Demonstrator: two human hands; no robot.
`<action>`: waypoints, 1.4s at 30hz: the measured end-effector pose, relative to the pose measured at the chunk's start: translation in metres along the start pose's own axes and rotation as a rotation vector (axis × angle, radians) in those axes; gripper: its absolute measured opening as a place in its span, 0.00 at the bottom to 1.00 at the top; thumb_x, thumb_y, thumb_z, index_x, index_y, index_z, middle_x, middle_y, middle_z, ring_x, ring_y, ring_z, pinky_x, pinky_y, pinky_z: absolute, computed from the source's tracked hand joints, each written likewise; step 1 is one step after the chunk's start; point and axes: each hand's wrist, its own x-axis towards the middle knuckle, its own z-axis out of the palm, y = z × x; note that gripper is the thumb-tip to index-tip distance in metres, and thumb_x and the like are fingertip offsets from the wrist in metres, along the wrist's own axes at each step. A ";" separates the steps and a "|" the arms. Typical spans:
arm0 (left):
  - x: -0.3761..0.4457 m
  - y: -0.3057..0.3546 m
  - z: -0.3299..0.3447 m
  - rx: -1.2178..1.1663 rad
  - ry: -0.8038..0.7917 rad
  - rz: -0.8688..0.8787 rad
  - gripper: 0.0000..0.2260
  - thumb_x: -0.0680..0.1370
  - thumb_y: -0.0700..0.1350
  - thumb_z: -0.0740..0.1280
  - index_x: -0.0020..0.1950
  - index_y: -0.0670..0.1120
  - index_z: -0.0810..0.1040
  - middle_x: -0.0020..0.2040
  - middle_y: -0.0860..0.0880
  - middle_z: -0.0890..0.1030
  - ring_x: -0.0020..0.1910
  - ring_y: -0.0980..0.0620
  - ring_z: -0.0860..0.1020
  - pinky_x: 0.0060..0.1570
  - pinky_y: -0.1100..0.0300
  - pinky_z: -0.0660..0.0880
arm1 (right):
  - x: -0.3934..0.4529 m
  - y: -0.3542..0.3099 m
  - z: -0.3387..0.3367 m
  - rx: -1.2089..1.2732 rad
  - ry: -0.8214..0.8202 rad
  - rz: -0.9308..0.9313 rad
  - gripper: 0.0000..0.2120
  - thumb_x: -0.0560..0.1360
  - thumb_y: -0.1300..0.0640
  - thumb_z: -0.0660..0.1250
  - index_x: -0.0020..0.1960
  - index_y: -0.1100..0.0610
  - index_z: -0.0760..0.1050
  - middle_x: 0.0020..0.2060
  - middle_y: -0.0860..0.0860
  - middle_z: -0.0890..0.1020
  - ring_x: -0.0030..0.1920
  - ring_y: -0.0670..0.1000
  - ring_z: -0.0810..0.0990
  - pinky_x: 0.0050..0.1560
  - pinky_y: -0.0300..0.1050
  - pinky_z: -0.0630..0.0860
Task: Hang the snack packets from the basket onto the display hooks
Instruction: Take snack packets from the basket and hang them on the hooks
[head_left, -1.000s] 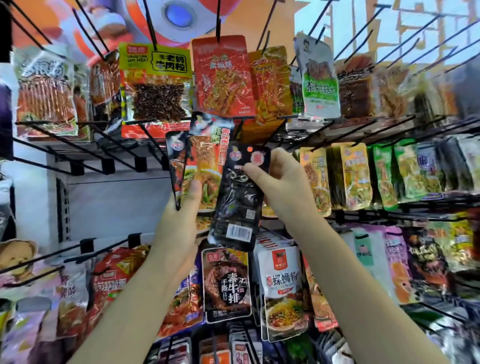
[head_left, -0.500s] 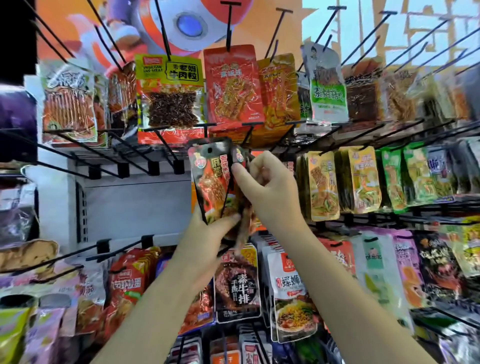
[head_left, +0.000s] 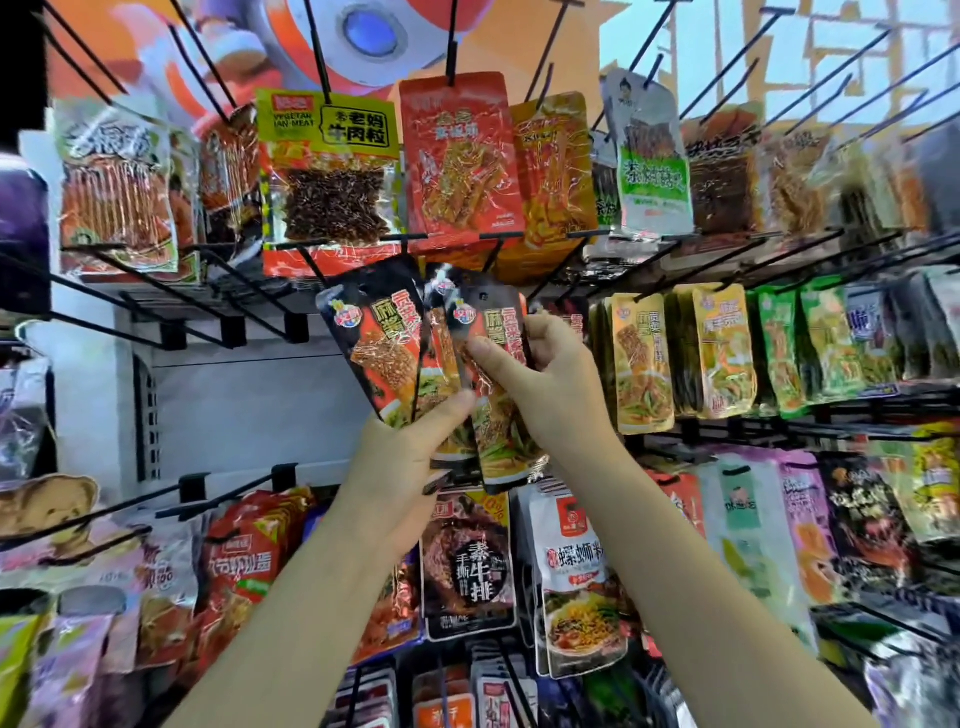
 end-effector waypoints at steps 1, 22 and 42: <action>0.003 0.000 0.000 -0.012 0.005 -0.006 0.12 0.73 0.49 0.75 0.55 0.48 0.84 0.51 0.53 0.87 0.59 0.50 0.82 0.64 0.47 0.73 | 0.002 0.001 -0.003 0.012 -0.003 0.004 0.28 0.67 0.35 0.76 0.57 0.52 0.74 0.52 0.50 0.83 0.55 0.53 0.81 0.58 0.55 0.79; 0.035 -0.012 0.031 -0.009 0.083 0.030 0.06 0.73 0.39 0.75 0.45 0.48 0.80 0.40 0.51 0.86 0.47 0.48 0.84 0.55 0.50 0.77 | 0.068 0.019 -0.066 0.076 0.233 0.128 0.18 0.79 0.50 0.69 0.37 0.57 0.67 0.31 0.53 0.63 0.31 0.50 0.62 0.36 0.47 0.59; 0.043 -0.013 0.033 0.061 0.060 0.070 0.04 0.76 0.36 0.71 0.50 0.40 0.83 0.42 0.44 0.86 0.40 0.46 0.86 0.37 0.53 0.82 | 0.063 0.015 -0.072 -0.013 0.206 0.179 0.16 0.77 0.53 0.71 0.38 0.55 0.68 0.29 0.47 0.67 0.29 0.47 0.65 0.34 0.47 0.65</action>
